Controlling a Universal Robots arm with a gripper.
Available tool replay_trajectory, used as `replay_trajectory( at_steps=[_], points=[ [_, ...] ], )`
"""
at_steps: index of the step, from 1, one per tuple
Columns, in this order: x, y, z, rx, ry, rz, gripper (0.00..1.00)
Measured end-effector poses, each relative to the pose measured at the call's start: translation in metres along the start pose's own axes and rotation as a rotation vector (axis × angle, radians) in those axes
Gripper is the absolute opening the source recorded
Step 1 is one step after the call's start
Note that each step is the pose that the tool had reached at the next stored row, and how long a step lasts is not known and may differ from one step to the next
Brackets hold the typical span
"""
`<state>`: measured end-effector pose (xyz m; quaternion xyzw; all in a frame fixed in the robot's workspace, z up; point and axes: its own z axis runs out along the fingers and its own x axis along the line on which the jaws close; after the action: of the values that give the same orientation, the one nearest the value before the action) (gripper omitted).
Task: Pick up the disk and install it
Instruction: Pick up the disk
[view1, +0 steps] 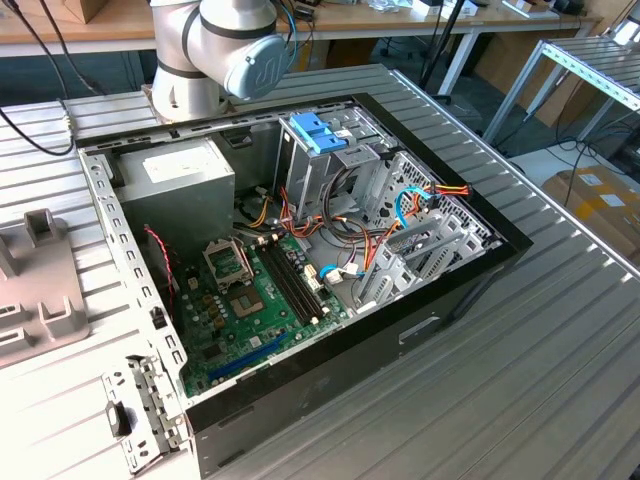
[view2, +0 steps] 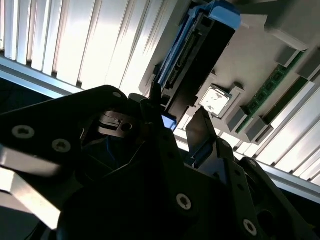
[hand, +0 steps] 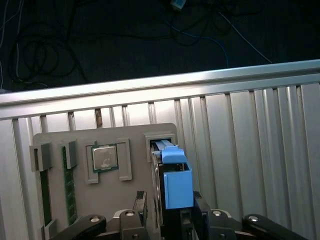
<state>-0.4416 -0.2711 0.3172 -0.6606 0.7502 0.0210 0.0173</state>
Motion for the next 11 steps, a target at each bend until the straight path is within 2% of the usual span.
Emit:
replay_trajectory(
  at_steps=[11],
  points=[
    [0.0006,0.0062,0.0137,-0.0003,-0.0003,-0.003,0.48]
  ],
)
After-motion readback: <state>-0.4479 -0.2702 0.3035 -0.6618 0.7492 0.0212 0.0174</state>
